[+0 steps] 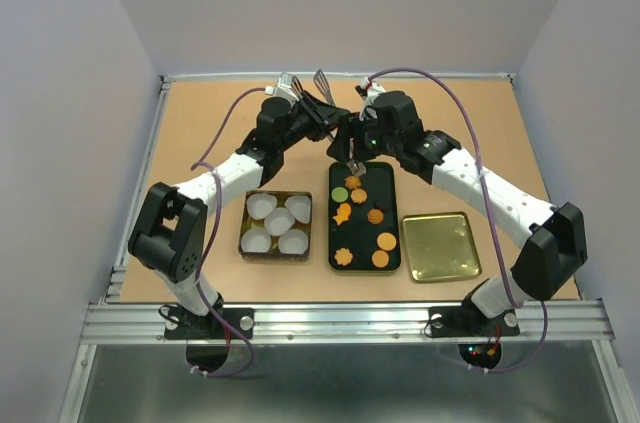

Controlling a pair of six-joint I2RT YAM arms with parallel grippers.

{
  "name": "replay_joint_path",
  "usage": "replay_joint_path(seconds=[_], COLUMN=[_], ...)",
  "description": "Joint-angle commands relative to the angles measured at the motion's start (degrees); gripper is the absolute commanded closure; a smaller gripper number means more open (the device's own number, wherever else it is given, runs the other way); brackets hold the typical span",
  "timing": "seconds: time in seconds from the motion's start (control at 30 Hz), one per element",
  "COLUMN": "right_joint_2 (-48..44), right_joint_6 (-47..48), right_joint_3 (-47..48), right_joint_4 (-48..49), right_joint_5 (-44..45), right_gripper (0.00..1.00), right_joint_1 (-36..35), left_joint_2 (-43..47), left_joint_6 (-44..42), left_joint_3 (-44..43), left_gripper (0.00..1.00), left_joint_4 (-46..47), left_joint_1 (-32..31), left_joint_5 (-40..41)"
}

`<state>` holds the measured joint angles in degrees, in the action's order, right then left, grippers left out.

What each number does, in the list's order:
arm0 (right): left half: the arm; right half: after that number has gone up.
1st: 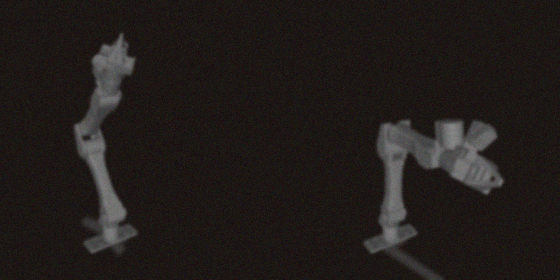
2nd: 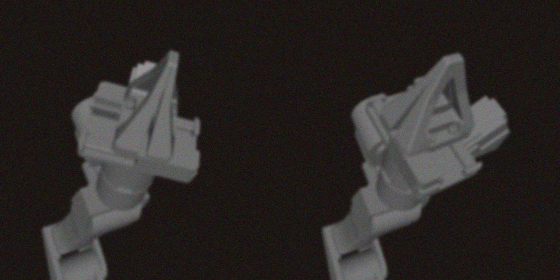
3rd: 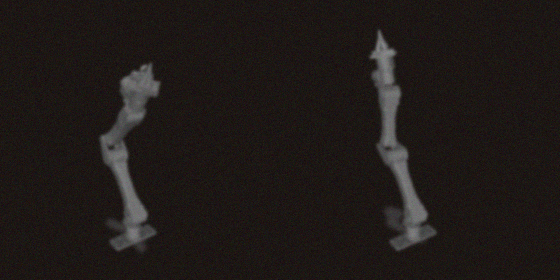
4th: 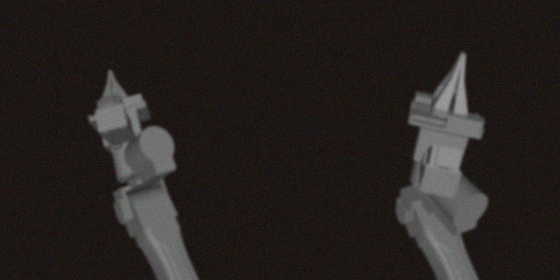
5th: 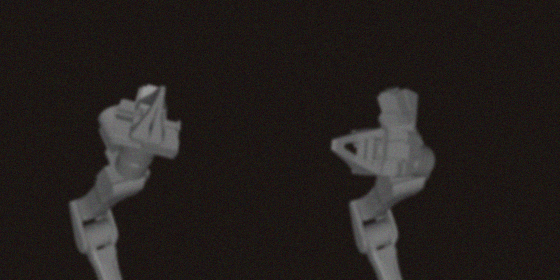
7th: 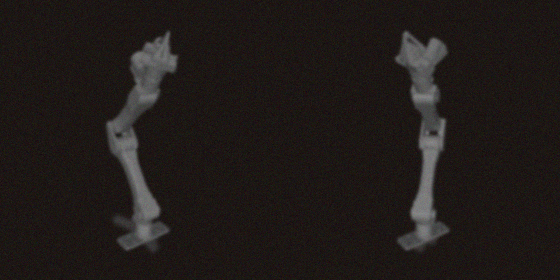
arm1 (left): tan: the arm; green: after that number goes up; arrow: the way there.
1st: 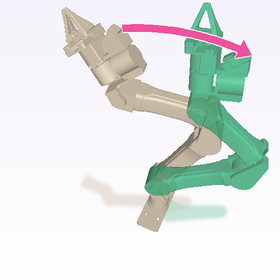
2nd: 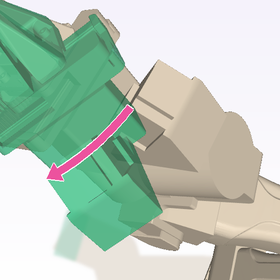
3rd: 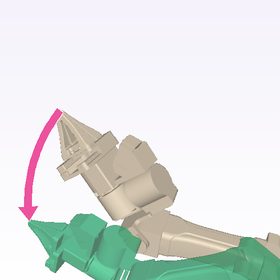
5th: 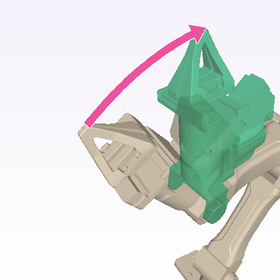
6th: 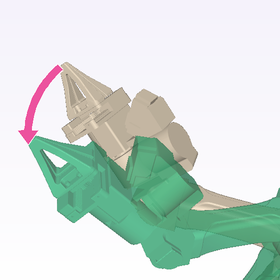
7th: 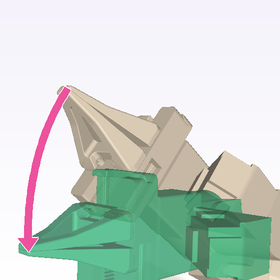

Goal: Pack the cookies

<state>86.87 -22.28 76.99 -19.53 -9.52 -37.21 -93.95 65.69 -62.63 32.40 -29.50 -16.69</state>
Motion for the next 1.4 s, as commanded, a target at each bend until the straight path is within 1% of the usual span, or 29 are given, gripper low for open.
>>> replay_joint_path(seconds=[0.0, 0.37, 0.67, 1.0, 1.17, 1.2, 1.27, 1.3, 1.37], right_joint_2=[0.7, 3.2, 4.7, 4.5, 4.6, 4.7, 4.9, 5.1, 5.2], right_joint_6=[0.4, 0.3, 0.5, 0.7, 1.2, 1.2, 1.2, 1.3, 1.0], right_joint_3=[0.6, 1.0, 2.4, 1.9, 1.8, 1.8, 1.7, 1.7, 1.5], right_joint_4=[2.7, 3.1, 3.4, 3.3, 3.3, 3.3, 3.4, 3.3, 3.4], right_joint_5=[1.5, 3.0, 4.6, 6.6, 6.7, 6.7, 6.6, 6.4, 6.2], right_gripper=[0.34, 0.37, 0.36, 0.38, 0.47, 0.52, 0.57, 0.62, 0.65], right_joint_1=[-0.7, -0.7, -0.8, -0.8, -0.8, -0.8, -0.8, -0.8, -0.8], left_joint_2=[0.7, 0.0, -0.6, -1.8, -2.2, -2.2, -2.2, -2.3, -2.5], left_joint_6=[0.2, 0.0, -0.7, -2.2, -3.6, -3.6, -3.8, -4.2, -4.6], left_joint_3=[-1.2, -1.2, -0.9, -1.8, -2.9, -3.1, -3.3, -3.6, -3.9], left_gripper=[0.71, 0.71, 0.71, 0.71, 0.71, 0.71, 0.71, 0.71, 0.7], left_joint_4=[1.7, 1.3, 0.6, -1.0, -3.0, -3.0, -3.3, -3.5, -4.1], left_joint_1=[-0.2, -0.8, -1.5, -1.6, -1.7, -1.7, -1.8, -1.7, -1.7], left_joint_5=[-1.8, -2.0, -1.4, -1.9, -2.0, -2.2, -2.1, -2.3, -2.2])
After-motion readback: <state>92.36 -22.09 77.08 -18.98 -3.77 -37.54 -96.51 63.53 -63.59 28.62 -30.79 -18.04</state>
